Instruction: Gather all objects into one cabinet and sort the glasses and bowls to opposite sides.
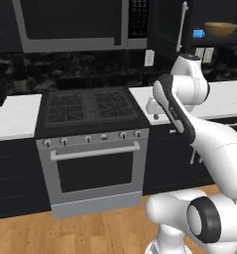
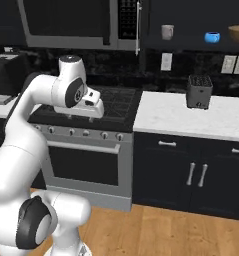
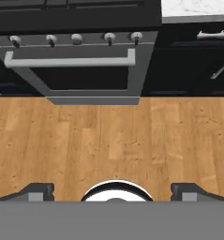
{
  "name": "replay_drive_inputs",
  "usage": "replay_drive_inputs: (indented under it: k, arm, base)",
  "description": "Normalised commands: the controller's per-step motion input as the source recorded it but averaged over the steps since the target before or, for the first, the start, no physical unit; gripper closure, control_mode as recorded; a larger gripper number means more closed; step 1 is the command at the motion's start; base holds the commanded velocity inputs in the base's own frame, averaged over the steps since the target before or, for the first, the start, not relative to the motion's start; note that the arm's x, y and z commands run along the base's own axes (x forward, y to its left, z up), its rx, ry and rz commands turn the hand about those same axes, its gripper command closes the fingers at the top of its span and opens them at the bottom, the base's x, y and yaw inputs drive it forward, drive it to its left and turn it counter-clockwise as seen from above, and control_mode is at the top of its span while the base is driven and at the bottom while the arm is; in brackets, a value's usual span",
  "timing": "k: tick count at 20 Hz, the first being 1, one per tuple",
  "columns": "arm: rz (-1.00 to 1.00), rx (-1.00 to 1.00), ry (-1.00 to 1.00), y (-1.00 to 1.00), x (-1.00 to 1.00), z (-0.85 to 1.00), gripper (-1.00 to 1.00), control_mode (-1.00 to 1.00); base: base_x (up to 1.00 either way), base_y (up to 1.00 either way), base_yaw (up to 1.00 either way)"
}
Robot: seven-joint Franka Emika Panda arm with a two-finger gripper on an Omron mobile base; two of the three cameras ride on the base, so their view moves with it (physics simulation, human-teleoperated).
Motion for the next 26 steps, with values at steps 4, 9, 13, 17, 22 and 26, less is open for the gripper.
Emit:
replay_drive_inputs:
  k: [4,9,13,17,22,26]
  arm:
    - [0.00,0.00,0.00,0.00,0.00,0.00,-1.00,1.00]
    - [0.00,0.00,0.00,0.00,0.00,0.00,-1.00,1.00]
    - [0.00,0.00,0.00,0.00,0.00,0.00,-1.00,1.00]
    - [0.00,0.00,0.00,0.00,0.00,0.00,-1.00,1.00]
    - [0.00,0.00,0.00,0.00,0.00,0.00,-1.00,1.00]
    - [0.00,0.00,0.00,0.00,0.00,0.00,-1.00,1.00]
  base:
    - [0.00,1.00,0.00]
    - [0.00,1.00,0.00]
    - [0.00,1.00,0.00]
    - [0.14,1.00,-0.01]
    - [0.54,0.92,-0.05]
    - [0.82,0.77,-0.07]
